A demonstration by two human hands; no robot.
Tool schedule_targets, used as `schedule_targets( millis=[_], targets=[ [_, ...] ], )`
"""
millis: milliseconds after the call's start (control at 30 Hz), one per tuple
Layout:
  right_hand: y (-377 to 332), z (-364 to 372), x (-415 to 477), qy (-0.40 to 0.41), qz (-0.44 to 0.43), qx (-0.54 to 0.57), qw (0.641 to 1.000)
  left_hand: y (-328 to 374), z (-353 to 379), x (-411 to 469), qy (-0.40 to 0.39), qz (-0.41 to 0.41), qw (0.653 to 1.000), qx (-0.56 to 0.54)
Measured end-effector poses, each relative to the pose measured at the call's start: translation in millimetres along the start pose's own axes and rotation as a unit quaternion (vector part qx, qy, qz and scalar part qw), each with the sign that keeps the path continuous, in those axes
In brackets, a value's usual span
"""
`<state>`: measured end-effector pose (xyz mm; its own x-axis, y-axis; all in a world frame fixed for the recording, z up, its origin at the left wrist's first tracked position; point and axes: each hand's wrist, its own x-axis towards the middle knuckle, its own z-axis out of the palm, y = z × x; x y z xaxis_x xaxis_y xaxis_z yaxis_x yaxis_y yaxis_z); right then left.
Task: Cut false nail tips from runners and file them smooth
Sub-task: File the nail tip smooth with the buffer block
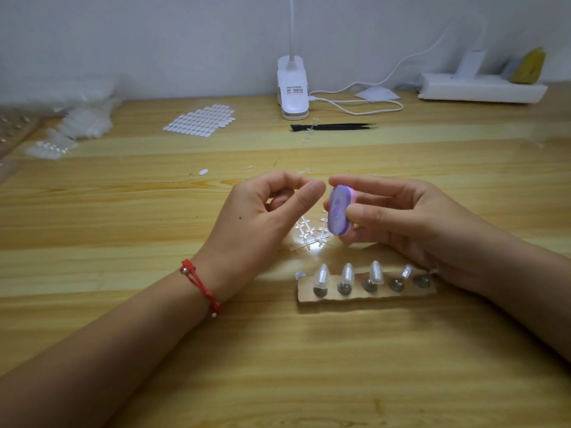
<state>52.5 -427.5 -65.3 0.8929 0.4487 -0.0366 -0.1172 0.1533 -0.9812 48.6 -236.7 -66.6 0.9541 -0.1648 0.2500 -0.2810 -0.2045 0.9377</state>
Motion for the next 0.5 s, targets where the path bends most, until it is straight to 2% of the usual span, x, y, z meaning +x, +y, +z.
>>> schedule_targets(
  millis=[167,500],
  targets=[
    [-0.8,0.2,0.4,0.050,-0.003,0.036,0.998,0.8,1.5,-1.4,-0.037,-0.002,0.999,-0.003],
    [-0.5,0.7,0.0,0.004,-0.004,0.015,1.000,-1.5,-0.3,-1.2,-0.030,-0.006,1.000,0.003]
  ],
)
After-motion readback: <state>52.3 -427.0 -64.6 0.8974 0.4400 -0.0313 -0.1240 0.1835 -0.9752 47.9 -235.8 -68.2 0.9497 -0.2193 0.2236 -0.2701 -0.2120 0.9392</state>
